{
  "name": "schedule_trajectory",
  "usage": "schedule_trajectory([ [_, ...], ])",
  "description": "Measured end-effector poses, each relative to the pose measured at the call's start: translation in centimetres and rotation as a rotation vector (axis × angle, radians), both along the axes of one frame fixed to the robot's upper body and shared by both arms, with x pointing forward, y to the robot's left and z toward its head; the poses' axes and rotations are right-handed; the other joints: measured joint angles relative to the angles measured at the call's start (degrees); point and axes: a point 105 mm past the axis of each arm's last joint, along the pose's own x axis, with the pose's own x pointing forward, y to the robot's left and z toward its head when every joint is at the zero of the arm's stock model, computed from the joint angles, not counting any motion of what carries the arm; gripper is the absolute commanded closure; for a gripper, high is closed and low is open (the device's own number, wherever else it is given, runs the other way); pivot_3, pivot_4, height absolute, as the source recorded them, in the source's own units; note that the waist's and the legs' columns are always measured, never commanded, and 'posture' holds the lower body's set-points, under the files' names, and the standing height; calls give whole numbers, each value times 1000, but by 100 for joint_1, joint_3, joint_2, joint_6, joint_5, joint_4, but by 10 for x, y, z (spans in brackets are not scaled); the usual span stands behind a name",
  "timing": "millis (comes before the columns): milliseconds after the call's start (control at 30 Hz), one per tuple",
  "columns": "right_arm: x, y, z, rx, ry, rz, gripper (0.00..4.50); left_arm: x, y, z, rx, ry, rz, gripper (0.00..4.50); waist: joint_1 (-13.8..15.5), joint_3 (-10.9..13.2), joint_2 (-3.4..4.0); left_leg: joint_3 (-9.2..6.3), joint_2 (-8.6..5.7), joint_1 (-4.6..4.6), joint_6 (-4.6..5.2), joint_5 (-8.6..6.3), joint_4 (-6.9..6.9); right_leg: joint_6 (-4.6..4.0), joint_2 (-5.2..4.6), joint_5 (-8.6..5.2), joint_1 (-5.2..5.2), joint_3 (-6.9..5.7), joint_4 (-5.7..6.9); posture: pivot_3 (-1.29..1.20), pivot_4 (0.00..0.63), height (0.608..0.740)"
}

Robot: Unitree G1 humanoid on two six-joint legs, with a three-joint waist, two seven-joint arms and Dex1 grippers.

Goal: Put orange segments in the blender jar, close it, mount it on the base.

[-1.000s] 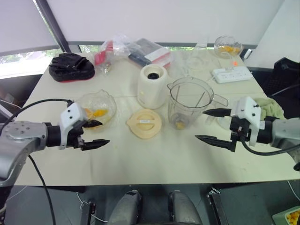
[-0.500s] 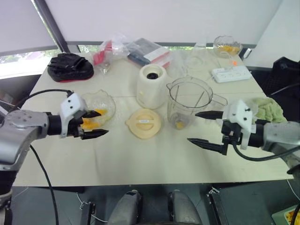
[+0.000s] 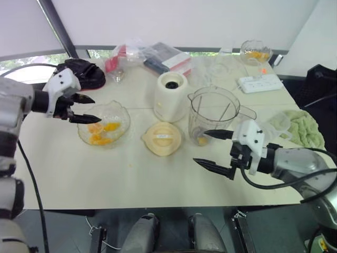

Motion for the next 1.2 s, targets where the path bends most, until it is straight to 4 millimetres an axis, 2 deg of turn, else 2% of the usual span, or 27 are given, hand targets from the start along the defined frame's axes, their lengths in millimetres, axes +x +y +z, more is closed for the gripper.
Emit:
schedule_trajectory([
  [100, -3, 6, -3, 8, 1, 4, 0, 7, 12, -20, 104, 77, 31, 539, -34, 6, -12, 3, -1, -2, 1, 0, 2, 2, 0, 1, -6, 0, 7, 0, 150, 740],
  [233, -4, 11, -5, 16, -5, -3, 0, 14, 10, -46, 208, 115, 18, 539, -41, 16, -30, 2, 0, -7, 1, 0, 3, 6, 0, 3, -14, 0, 14, 0, 150, 740],
  [500, -8, 15, -6, 31, -10, -31, 0, 34, -1, -75, 270, -13, 64, 539, -39, 13, -59, 2, -5, -77, -25, 16, 36, 10, -5, 5, -98, 1, 73, 0, 150, 740],
  [667, -9, 16, -6, 30, -14, -42, 0, 44, -1, -85, 244, -110, 152, 539, -54, 12, -64, 1, -5, -77, -26, 16, 36, 9, -4, 5, -102, 1, 80, 0, 150, 740],
  [933, -9, 17, -6, 7, 8, 13, 0, 48, 0, -97, 251, -92, 242, 539, -41, 8, -71, 2, -8, -77, -25, 17, 38, 10, -3, 5, -100, 0, 82, 0, 150, 740],
  [1100, -8, 17, -5, 2, 63, 87, 0, 55, -12, -103, 242, -73, 283, 539, -38, 8, -73, 2, -8, -78, -25, 17, 41, 11, -3, 6, -99, 0, 83, 0, 150, 740],
  [1200, -7, 14, -7, -8, 99, 119, 0, 61, -18, -98, 261, -85, 292, 539, -40, 8, -76, 3, -8, -78, -25, 17, 41, 11, -4, 6, -99, -1, 83, 0, 150, 740],
])
